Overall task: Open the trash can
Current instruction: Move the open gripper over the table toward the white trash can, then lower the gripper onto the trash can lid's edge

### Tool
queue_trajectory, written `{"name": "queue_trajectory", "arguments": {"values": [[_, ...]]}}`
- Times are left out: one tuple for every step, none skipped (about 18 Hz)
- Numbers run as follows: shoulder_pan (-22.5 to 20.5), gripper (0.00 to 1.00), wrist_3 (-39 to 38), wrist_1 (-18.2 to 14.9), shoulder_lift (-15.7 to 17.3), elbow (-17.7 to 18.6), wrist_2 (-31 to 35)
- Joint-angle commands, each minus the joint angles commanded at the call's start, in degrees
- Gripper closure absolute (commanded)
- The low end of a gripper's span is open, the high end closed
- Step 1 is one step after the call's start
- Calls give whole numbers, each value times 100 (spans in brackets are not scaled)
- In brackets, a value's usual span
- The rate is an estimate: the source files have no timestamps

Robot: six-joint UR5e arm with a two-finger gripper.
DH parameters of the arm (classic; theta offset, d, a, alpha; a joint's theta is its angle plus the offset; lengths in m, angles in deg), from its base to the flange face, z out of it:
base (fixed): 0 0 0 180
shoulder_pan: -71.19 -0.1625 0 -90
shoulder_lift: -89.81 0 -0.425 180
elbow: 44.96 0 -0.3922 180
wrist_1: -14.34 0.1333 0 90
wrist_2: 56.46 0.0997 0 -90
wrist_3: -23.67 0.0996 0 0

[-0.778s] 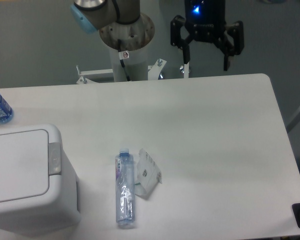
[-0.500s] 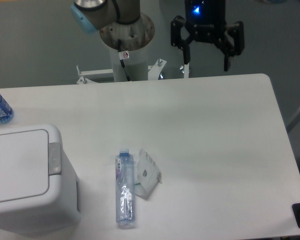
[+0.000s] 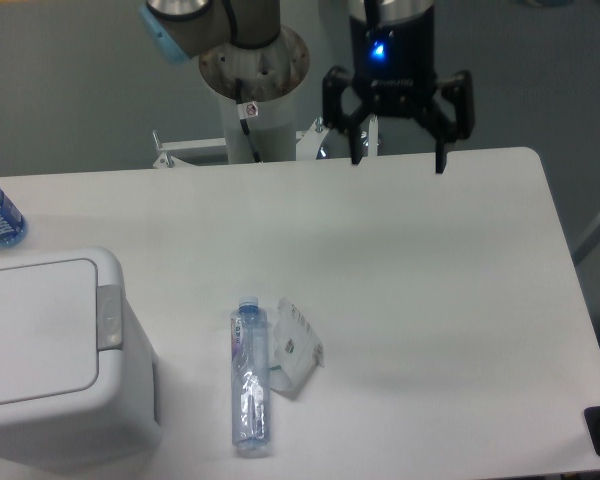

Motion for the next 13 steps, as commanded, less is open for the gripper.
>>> {"name": "queue_trajectory", "arguments": {"values": [[114, 0, -290, 0, -35, -9, -17], [237, 0, -528, 9, -79, -18, -26], [386, 0, -765, 9, -132, -18, -26], [536, 0, -1046, 9, -184, -18, -26], [650, 0, -1310, 18, -237, -26, -35], [782, 0, -1530, 18, -281, -35, -44], [905, 0, -1759, 52, -343, -61, -148], [976, 0, -2031, 166, -395, -62, -358], [985, 0, -2408, 271, -448, -44, -587], [985, 0, -2820, 333, -501, -53, -737], [994, 0, -3190, 395, -536, -53, -860], [1003, 0, -3481, 509, -597, -44, -983], [1038, 0, -3631, 640, -642, -44, -1063]]}}
